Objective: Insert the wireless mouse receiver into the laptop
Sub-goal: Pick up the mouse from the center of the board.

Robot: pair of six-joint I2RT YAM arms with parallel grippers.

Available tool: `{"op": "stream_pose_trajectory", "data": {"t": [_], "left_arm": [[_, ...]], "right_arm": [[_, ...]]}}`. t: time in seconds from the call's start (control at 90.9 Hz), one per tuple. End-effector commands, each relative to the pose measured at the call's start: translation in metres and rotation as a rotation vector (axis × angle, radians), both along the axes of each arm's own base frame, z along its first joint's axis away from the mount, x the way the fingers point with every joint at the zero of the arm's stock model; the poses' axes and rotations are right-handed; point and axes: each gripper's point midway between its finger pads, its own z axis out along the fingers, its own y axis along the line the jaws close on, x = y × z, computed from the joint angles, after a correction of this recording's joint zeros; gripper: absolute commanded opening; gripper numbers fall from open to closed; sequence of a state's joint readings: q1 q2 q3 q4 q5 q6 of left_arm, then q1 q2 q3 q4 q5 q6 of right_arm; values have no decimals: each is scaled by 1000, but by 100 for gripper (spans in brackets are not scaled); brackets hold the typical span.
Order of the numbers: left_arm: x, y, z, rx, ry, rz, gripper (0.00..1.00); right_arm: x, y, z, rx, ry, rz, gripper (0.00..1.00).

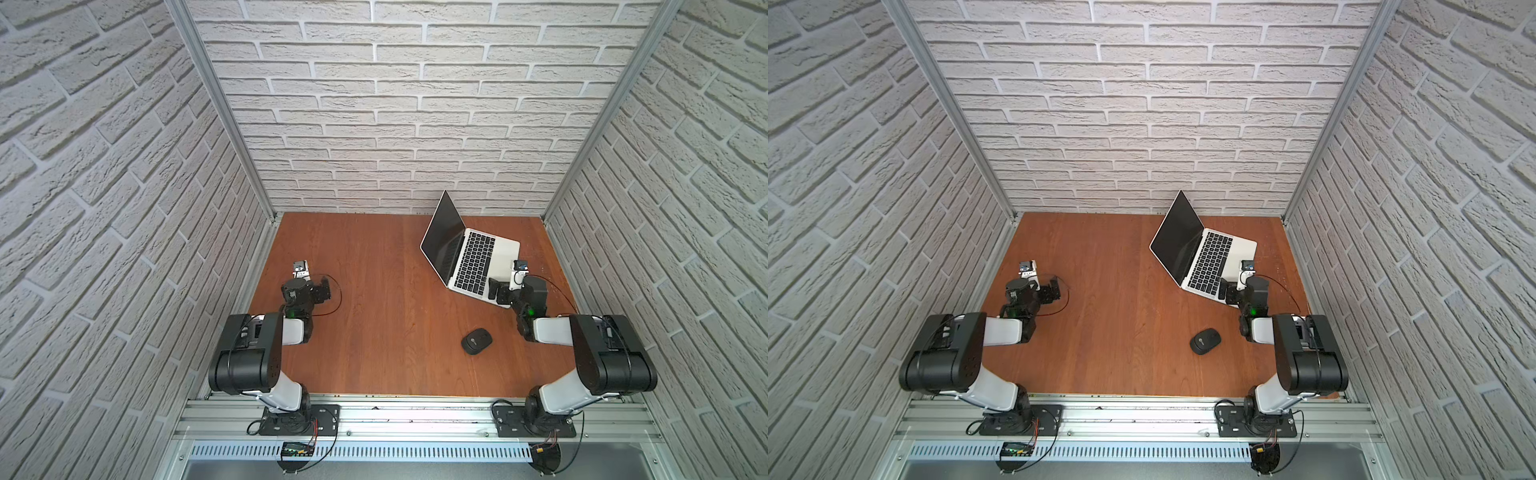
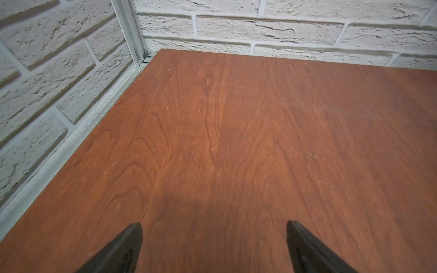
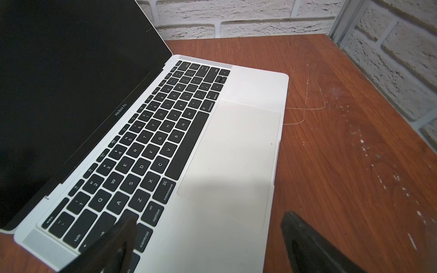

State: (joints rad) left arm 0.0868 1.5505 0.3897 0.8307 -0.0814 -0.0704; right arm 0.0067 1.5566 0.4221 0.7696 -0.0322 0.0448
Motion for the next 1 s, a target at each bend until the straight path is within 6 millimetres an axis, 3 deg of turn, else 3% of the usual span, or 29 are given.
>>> {"op": "stream_pose_trajectory", "data": {"t": [0.0, 0.187, 0.275, 0.319, 0.396, 0.473, 0.616, 0.781, 0.891, 0.99], "left_arm": [[5, 2, 11, -6, -41, 1, 98], [7, -3, 18, -8, -38, -31, 98], [2, -8, 29, -1, -55, -54, 98], [-2, -11, 41, 15, -82, -58, 98], [-9, -21, 59, 48, -106, -76, 98], [-19, -39, 76, 39, -105, -113, 98], [-45, -113, 95, 18, -110, -328, 98], [-82, -189, 85, -7, -68, -562, 98], [-97, -217, 75, -17, -26, -645, 98], [-103, -232, 70, -13, -2, -691, 98]], "right_arm": [[7, -2, 17, -2, -54, -12, 99], [4, -2, 23, -2, -66, -15, 99], [-5, -10, 44, 2, -33, -69, 99], [-12, -16, 72, 36, -60, -123, 99], [-29, -15, 96, 169, -46, -171, 99], [-51, -3, 102, 311, 54, -183, 99], [-117, 26, 60, 405, 418, -229, 99], [-183, 53, 15, 334, 689, -281, 99], [-203, 73, -4, 393, 750, -316, 99], [-204, 83, -18, 411, 758, -342, 99]]}}
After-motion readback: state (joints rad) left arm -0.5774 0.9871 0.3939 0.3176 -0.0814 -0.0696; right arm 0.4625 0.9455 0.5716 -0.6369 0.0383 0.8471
